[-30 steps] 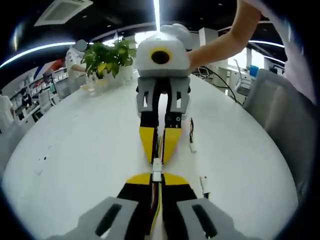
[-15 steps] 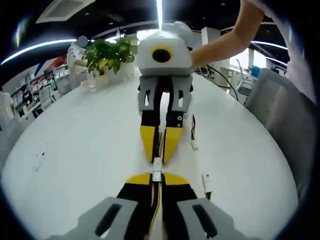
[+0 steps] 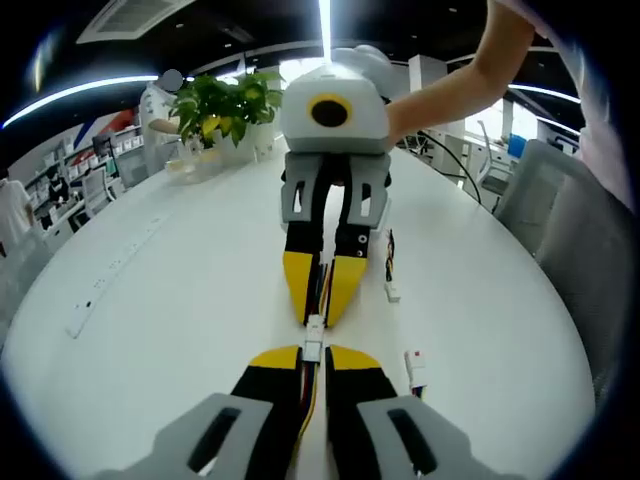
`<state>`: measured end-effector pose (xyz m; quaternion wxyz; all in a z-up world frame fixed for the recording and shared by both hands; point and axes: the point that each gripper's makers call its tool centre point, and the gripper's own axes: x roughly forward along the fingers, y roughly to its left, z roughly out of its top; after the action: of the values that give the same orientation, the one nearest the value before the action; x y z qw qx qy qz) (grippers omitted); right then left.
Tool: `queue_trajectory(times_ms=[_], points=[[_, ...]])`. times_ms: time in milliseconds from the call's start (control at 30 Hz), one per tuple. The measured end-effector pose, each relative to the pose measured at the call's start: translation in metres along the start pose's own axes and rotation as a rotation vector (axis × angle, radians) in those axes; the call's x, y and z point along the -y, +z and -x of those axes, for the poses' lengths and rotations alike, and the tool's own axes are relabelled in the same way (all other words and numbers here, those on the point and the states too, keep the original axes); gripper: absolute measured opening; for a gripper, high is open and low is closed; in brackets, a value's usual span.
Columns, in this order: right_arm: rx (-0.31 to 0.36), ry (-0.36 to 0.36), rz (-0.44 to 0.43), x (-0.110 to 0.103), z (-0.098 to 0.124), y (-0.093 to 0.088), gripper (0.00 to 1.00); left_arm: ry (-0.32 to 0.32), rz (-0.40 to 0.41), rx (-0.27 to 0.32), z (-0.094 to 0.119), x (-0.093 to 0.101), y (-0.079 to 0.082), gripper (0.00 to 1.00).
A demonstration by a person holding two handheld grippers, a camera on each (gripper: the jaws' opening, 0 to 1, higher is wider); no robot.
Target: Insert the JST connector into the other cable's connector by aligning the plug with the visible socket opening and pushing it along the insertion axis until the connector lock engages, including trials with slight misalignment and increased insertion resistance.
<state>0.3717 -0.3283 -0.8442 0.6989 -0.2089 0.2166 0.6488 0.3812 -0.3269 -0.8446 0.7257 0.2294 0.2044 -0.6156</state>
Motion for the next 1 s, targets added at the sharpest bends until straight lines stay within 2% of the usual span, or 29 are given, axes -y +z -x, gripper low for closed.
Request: queue_trajectory(times_ms=[167,267,333,533,667,800,1000], points=[[0.001,-0.006,-0.014,0.002,0.000,-0.001,0.05,0.005,0.021,-0.001,0.002,-0.001,-0.003,0.06],[0.002,-0.007,-0.033,0.002,-0.001,0.000,0.10,0.014,0.030,0.003,0.003,-0.001,-0.002,0.08],[-0.011,0.008,-0.038,-0.001,-0.002,-0.002,0.09,0.017,0.044,-0.007,0.004,0.000,-0.003,0.08],[0.002,-0.003,-0.037,0.001,0.001,0.002,0.12,0.024,0.049,0.003,0.007,0.002,0.002,0.11],[0.020,-0.022,-0.040,0.003,0.010,0.009,0.13,0.034,0.028,0.012,0.016,0.004,0.011,0.12],[0.032,-0.043,-0.036,0.003,0.021,0.015,0.12,0.040,0.040,0.018,0.023,0.009,0.019,0.19],[0.020,-0.040,-0.039,-0.003,0.030,0.012,0.11,0.031,0.026,-0.009,0.030,0.020,0.017,0.20]])
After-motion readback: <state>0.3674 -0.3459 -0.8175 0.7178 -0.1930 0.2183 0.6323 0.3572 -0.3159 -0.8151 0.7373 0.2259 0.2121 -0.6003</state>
